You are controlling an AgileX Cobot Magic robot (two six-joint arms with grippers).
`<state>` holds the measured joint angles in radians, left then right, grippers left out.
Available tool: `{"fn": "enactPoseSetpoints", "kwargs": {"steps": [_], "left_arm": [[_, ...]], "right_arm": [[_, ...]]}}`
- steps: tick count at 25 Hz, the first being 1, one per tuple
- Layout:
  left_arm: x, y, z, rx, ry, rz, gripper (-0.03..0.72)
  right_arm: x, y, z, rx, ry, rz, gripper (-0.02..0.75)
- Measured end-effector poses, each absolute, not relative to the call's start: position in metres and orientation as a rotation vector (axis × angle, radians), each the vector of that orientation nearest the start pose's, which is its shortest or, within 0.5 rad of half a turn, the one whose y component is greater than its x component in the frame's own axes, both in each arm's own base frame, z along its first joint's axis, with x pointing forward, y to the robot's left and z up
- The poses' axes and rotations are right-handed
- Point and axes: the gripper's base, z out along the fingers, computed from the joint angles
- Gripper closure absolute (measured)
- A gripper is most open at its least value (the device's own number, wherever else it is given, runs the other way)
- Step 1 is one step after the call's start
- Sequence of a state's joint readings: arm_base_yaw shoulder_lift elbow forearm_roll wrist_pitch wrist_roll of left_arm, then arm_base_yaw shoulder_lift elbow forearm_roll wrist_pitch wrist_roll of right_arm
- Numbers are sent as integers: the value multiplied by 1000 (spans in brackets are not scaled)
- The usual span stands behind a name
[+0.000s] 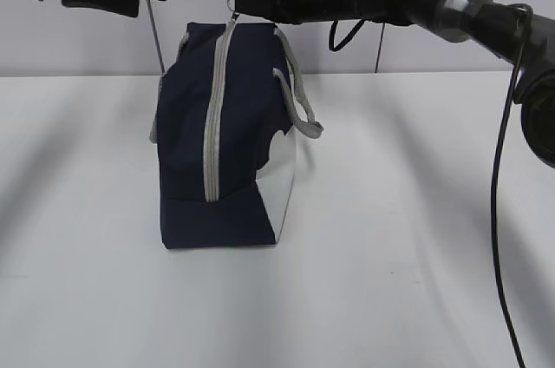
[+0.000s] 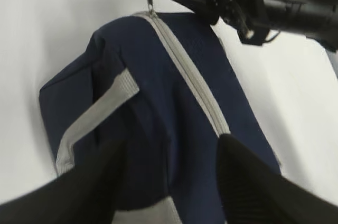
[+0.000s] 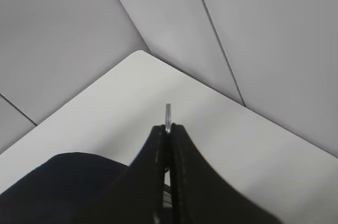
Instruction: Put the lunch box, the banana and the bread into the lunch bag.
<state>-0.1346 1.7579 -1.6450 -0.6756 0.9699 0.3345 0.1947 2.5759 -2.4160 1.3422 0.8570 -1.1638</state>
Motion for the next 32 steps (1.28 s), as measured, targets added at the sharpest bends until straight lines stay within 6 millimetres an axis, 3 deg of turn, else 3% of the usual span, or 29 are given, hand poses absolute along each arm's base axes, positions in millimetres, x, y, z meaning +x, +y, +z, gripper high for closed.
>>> {"fn": "enactPoseSetpoints", "kwargs": {"steps": [7,17,22,27,32], "left_arm": [[421,-107,298,122,2405,-865,296],[443,-115,267,4,2352,-996,312],[445,-116,265,-9,2344,-1012,444],[444,-117,265,7,2349,-1022,641],[439,-118,273,106,2328,-1007,669]], "right_arm": [[545,176,225,-686,1772,958,754],[546,176,224,-685,1774,958,754],[546,176,224,-683,1774,957,754],[546,176,223,-675,1772,966,754],[546,177,227,-639,1751,1012,754]]}}
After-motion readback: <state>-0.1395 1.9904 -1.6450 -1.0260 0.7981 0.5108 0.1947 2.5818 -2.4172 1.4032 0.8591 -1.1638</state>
